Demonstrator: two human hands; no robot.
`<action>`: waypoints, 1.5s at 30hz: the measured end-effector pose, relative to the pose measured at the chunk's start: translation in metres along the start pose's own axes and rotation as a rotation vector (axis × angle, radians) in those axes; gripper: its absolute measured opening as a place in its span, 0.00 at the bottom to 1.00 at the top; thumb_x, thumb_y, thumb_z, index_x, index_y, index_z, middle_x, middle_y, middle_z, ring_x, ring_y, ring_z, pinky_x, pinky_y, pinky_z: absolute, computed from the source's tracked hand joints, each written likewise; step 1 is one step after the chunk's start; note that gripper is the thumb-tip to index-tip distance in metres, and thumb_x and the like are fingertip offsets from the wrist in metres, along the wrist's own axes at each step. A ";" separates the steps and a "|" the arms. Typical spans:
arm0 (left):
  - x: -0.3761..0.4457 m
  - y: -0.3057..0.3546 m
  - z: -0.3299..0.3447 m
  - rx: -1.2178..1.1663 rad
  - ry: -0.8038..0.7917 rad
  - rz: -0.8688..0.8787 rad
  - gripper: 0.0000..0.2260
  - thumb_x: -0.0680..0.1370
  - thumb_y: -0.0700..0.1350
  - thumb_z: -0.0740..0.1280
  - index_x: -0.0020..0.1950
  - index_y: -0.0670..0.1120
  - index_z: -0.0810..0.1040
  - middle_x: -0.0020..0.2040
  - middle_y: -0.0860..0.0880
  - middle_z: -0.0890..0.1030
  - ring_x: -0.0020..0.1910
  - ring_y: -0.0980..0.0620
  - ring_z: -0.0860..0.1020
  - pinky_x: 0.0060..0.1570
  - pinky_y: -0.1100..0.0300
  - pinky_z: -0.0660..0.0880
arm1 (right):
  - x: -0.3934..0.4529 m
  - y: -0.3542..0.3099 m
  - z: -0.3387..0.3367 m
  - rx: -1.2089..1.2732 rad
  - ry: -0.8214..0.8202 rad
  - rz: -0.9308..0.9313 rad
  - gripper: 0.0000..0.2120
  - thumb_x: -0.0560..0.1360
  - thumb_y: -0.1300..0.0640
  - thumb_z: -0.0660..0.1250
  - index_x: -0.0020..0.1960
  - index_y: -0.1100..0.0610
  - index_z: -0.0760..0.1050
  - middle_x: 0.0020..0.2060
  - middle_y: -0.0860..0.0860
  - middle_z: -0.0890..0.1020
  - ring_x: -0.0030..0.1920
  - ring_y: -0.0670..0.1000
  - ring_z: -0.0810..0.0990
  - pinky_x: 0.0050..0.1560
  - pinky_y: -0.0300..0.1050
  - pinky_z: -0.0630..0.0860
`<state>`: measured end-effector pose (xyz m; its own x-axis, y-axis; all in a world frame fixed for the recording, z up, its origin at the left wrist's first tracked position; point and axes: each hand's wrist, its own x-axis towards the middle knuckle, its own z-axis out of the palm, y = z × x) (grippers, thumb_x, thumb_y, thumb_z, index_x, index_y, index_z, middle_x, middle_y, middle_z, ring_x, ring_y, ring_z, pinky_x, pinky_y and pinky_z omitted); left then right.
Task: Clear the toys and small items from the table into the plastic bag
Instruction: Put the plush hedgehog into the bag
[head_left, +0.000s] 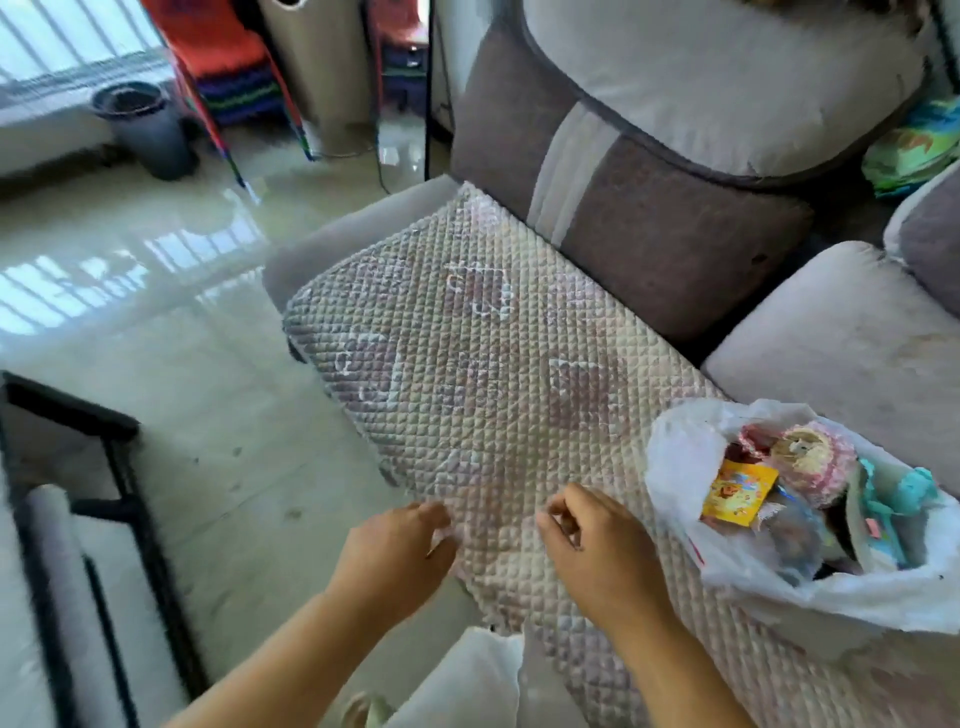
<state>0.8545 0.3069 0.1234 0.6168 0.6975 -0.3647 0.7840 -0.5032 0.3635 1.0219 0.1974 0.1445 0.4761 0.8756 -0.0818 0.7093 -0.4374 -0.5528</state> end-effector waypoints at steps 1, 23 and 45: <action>-0.018 -0.029 -0.009 -0.008 0.017 -0.040 0.13 0.78 0.57 0.57 0.60 0.56 0.73 0.56 0.56 0.79 0.53 0.53 0.78 0.47 0.61 0.72 | -0.002 -0.024 0.013 -0.009 -0.027 -0.027 0.08 0.74 0.50 0.64 0.38 0.50 0.69 0.32 0.43 0.71 0.37 0.48 0.71 0.36 0.43 0.67; -0.240 -0.348 -0.077 -0.495 0.393 -1.003 0.05 0.75 0.57 0.63 0.45 0.58 0.75 0.38 0.58 0.77 0.38 0.61 0.75 0.36 0.63 0.70 | 0.076 -0.345 0.212 -0.064 -0.588 -0.467 0.07 0.73 0.48 0.67 0.45 0.52 0.78 0.34 0.45 0.79 0.38 0.47 0.77 0.41 0.43 0.71; -0.193 -0.536 -0.159 -0.825 0.673 -1.525 0.07 0.77 0.56 0.61 0.51 0.56 0.75 0.43 0.58 0.78 0.43 0.58 0.76 0.44 0.63 0.73 | 0.216 -0.660 0.416 -0.236 -0.925 -1.092 0.06 0.74 0.47 0.63 0.48 0.47 0.76 0.36 0.41 0.76 0.38 0.41 0.73 0.35 0.33 0.66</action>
<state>0.3038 0.5233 0.1355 -0.7891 0.4155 -0.4524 0.2096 0.8745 0.4375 0.4404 0.7609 0.1467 -0.7825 0.5641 -0.2635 0.6024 0.5791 -0.5494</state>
